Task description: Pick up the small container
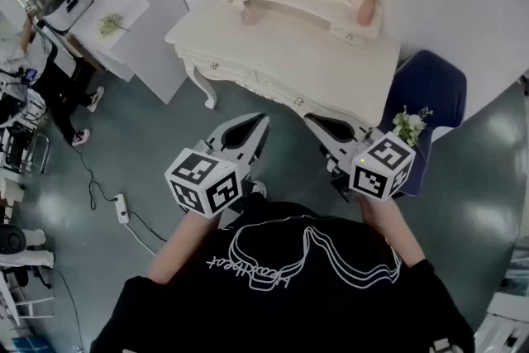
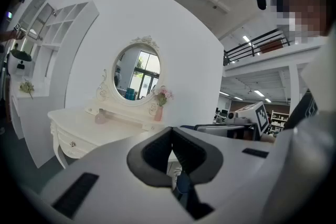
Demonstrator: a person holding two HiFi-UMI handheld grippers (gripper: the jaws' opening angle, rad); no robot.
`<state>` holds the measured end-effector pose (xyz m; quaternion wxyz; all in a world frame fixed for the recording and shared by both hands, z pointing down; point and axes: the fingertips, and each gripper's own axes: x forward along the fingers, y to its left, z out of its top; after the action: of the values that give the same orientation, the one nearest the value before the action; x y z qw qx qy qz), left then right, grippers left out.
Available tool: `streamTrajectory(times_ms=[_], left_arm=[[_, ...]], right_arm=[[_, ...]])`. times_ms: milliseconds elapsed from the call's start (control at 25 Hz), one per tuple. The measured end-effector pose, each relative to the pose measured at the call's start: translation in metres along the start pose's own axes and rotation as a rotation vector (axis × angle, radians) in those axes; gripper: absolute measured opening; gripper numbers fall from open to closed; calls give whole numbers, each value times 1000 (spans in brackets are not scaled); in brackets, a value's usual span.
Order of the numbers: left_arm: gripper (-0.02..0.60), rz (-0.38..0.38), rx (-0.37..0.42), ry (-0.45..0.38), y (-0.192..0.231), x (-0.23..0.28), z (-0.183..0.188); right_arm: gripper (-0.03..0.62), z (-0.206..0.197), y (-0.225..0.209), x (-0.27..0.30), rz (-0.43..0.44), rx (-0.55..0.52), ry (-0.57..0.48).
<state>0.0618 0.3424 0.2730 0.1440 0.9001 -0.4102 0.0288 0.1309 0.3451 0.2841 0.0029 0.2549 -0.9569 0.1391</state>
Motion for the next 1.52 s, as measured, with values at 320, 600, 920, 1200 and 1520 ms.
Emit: streamTrajectory(times_ms=[320, 600, 920, 1200, 1520], left_arm=[[6, 2, 22, -13, -5, -10, 7], [6, 16, 40, 3, 2, -15, 9], [6, 12, -12, 22, 44, 6, 5], [6, -15, -35, 67, 98, 51, 4], [6, -57, -55, 123, 172, 108, 14]], right_arm=[[6, 8, 14, 1, 15, -26, -12], [6, 5, 5, 15, 17, 40, -7], [6, -3, -15, 50, 19, 57, 42], [6, -4, -72, 91, -39, 61, 46], [7, 1, -136, 156, -72, 123, 72]])
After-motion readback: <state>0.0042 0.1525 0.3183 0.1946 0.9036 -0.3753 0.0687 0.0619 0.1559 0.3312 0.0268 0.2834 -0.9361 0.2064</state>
